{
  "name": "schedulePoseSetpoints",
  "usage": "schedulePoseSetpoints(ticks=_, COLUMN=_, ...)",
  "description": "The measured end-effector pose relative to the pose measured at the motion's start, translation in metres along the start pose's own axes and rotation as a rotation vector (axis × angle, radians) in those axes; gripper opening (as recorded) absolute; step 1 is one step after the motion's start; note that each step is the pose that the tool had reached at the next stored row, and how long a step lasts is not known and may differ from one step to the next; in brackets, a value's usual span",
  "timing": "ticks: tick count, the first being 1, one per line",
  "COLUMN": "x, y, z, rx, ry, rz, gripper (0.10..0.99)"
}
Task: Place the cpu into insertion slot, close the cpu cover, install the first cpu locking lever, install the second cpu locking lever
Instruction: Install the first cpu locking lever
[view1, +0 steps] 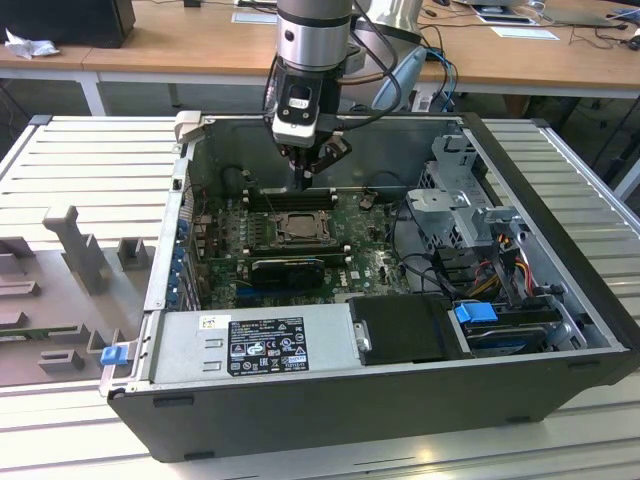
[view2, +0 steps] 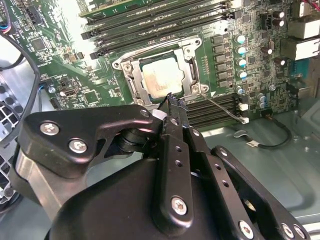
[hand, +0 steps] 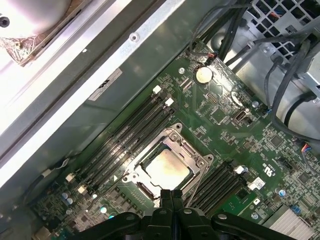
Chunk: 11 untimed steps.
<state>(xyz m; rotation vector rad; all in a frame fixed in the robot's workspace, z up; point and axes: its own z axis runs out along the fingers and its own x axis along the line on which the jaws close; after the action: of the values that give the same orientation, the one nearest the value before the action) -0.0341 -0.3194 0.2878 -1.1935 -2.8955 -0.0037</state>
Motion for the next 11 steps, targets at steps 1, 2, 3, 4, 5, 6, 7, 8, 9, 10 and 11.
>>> schedulePoseSetpoints(ticks=1, x=0.0000, y=0.0000, z=0.0000, rx=0.000, ry=0.0000, rz=-0.003, gripper=0.106)
schedulePoseSetpoints(ticks=2, x=0.0000, y=0.0000, z=0.0000, rx=0.000, ry=0.0000, rz=-0.010, gripper=0.106)
schedulePoseSetpoints(ticks=3, x=0.0000, y=0.0000, z=0.0000, rx=0.000, ry=0.0000, rz=-0.016, gripper=0.106)
schedulePoseSetpoints(ticks=4, x=0.0000, y=0.0000, z=0.0000, rx=0.000, ry=0.0000, rz=-0.022, gripper=0.106)
schedulePoseSetpoints(ticks=5, x=0.0000, y=0.0000, z=0.0000, rx=0.000, ry=0.0000, rz=-0.028, gripper=0.106)
schedulePoseSetpoints(ticks=6, x=0.0000, y=0.0000, z=0.0000, rx=0.000, ry=-0.0001, rz=-0.035, gripper=0.106)
schedulePoseSetpoints(ticks=7, x=0.0000, y=0.0000, z=0.0000, rx=0.000, ry=-0.0001, rz=-0.042, gripper=0.106)
schedulePoseSetpoints(ticks=8, x=0.0000, y=0.0000, z=0.0000, rx=0.001, ry=-0.0001, rz=-0.048, gripper=0.106)
schedulePoseSetpoints(ticks=9, x=0.0000, y=0.0000, z=0.0000, rx=0.001, ry=-0.0001, rz=-0.055, gripper=0.106)
schedulePoseSetpoints(ticks=10, x=0.0000, y=0.0000, z=0.0000, rx=0.001, ry=-0.0001, rz=-0.061, gripper=0.106)
schedulePoseSetpoints(ticks=11, x=0.0000, y=0.0000, z=0.0000, rx=0.001, ry=-0.0001, rz=-0.068, gripper=0.106)
